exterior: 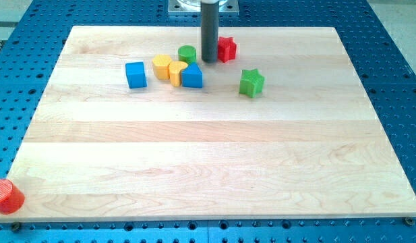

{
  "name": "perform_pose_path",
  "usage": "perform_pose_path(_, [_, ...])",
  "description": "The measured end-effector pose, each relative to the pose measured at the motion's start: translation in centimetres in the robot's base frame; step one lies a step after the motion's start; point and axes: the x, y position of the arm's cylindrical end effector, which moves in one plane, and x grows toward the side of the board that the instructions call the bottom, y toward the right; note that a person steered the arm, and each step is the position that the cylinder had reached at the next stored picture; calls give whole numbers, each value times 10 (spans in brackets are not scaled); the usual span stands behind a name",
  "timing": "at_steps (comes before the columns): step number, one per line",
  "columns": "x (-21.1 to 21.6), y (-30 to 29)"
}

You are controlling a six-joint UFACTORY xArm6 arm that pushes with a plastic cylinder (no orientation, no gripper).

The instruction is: Move the red star to the top right of the board

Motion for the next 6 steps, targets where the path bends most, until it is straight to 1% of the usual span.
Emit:
perform_pose_path(1, [-8,102])
perform_pose_path(2, [-1,88])
perform_pose_path(3, [-30,74])
perform_pose_path(4, [-38,170])
perform_pose_path(5, [15,153])
perform_pose_path(6, [-2,237])
